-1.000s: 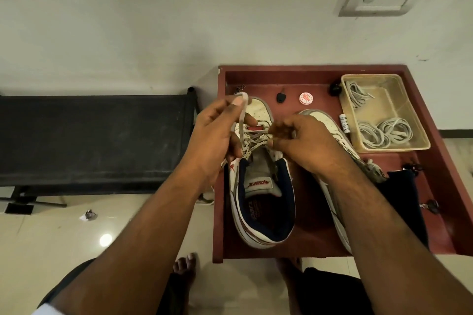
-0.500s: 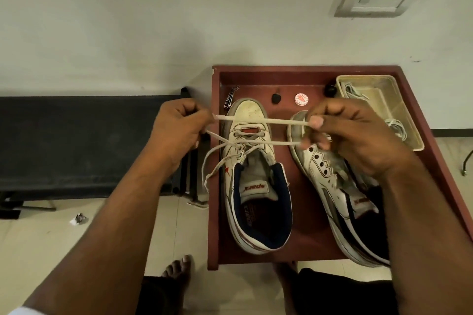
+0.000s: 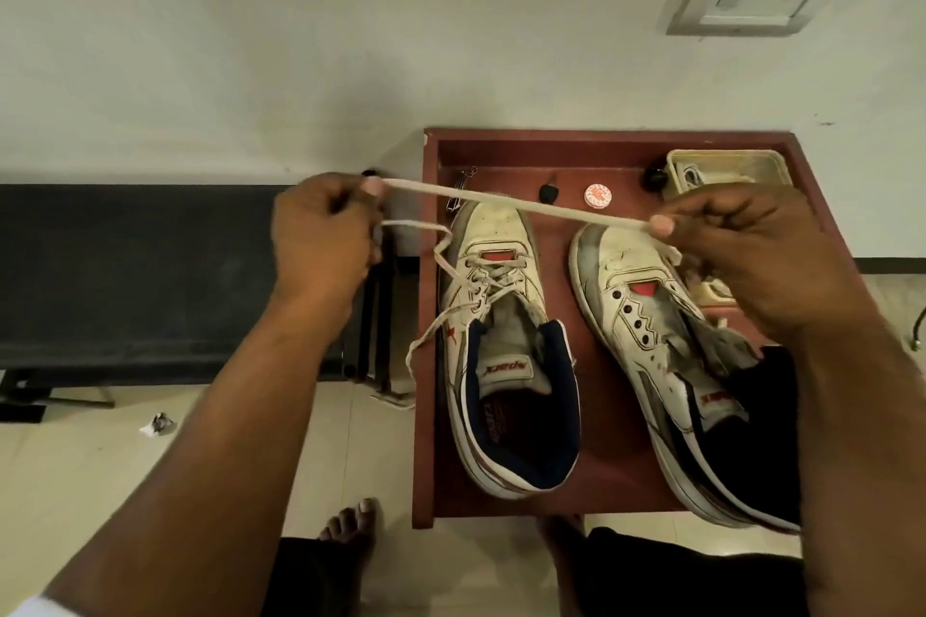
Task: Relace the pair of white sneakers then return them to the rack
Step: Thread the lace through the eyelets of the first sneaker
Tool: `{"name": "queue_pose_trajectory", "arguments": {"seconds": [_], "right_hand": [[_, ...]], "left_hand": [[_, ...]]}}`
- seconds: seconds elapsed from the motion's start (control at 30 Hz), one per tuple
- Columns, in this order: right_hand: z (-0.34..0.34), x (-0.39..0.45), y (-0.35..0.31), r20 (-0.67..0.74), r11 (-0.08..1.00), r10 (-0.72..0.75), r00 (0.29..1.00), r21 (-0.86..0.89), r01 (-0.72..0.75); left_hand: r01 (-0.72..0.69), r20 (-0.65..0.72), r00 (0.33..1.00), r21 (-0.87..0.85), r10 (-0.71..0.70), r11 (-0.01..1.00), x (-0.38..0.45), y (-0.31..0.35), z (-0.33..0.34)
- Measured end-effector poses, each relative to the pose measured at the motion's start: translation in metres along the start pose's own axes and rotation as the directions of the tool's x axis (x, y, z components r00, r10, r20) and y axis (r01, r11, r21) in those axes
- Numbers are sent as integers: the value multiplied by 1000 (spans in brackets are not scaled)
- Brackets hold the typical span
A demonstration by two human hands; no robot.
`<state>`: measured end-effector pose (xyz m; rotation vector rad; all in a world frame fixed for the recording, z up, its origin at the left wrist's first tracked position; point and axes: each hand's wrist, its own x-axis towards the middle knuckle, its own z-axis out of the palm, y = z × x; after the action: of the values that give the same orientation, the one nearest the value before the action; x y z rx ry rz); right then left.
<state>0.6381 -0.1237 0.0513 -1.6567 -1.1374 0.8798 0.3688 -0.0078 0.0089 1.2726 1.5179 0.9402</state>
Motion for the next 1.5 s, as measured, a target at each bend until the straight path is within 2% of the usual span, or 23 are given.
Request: {"name": "queue_pose_trajectory", "arguments": {"seconds": [0.03, 0.07, 0.13, 0.2, 0.23, 0.27, 0.3, 0.33, 0.43, 0.5, 0.57, 0.63, 0.67, 0.7, 0.77, 0.83, 0.97, 1.13, 1.2, 1.27, 1.37, 1.43, 1.5], "right_hand": [[-2, 0, 0, -21, 1000, -6, 1000, -6, 6], [1, 0, -2, -16, 1000, -12, 1000, 5, 12], [17, 1, -5, 59, 999, -20, 998, 30, 18], [38, 2, -6, 147, 999, -34, 988, 32, 30], [45, 2, -5, 177, 999, -49, 983, 24, 46], [48, 3, -4, 194, 999, -53, 980, 10, 52], [45, 4, -1, 204, 999, -39, 978, -15, 43], [39, 5, 0, 214, 999, -12, 977, -39, 21], [15, 4, 6, 194, 995, 73, 978, -82, -58], [12, 4, 8, 142, 994, 87, 986, -72, -77], [26, 6, 7, 129, 994, 82, 988, -76, -73], [48, 6, 3, 171, 995, 67, 983, -88, -53], [59, 6, 1, 197, 996, 52, 979, -84, -36], [67, 5, 0, 208, 997, 36, 977, -73, -21], [73, 5, 0, 169, 999, 22, 985, -43, -14], [73, 5, 0, 107, 1000, 21, 994, 12, -22], [76, 4, -3, 79, 998, 22, 997, 54, -26], [73, 5, -1, 24, 986, 148, 989, 72, -149], [72, 4, 2, 84, 969, 245, 966, -12, -245], [77, 3, 7, 178, 933, 345, 921, -172, -317], [88, 2, 16, 135, 873, 373, 918, -387, -298], [89, 3, 17, 85, 862, 357, 930, -413, -294], [86, 3, 18, 60, 875, 367, 928, -362, -323]], "left_hand": [[12, -63, 998, 31, -10, 999, 3, -2, -2], [4, -42, 999, 41, -3, 999, 1, -1, 0], [-40, 221, 974, -60, 52, 997, -13, 8, 15], [-38, 524, 843, -165, 121, 985, -31, 17, 33], [-50, 614, 775, -171, 146, 984, -38, 19, 41], [-81, 654, 739, -151, 161, 985, -42, 17, 45], [-118, 649, 744, -112, 162, 987, -43, 16, 45], [-140, 607, 780, -62, 149, 988, -40, 14, 42], [-120, 380, 924, 202, 35, 972, -16, 3, 20], [-118, 295, 956, 362, 6, 925, -4, -3, 9], [-173, 399, 917, 344, 23, 923, -8, 0, 13], [-156, 584, 810, 128, 53, 979, -23, 7, 26], [-136, 638, 766, 37, 81, 990, -28, 9, 33], [-141, 653, 748, -13, 115, 990, -32, 9, 38], [-188, 625, 764, -25, 163, 982, -33, 9, 39], [-176, 589, 788, -65, 180, 982, -30, 7, 35], [-197, 597, 771, -106, 221, 975, -29, 9, 31], [-148, 526, 834, -82, 169, 986, -28, 7, 33], [-140, 469, 871, -52, 148, 989, -27, 5, 33], [-119, 428, 898, 9, 104, 993, -26, 1, 35], [-89, 430, 902, 107, 35, 990, -26, -4, 39], [-64, 447, 895, 146, -8, 987, -27, -6, 41], [-48, 453, 890, 183, -41, 982, -29, -6, 43]]}}
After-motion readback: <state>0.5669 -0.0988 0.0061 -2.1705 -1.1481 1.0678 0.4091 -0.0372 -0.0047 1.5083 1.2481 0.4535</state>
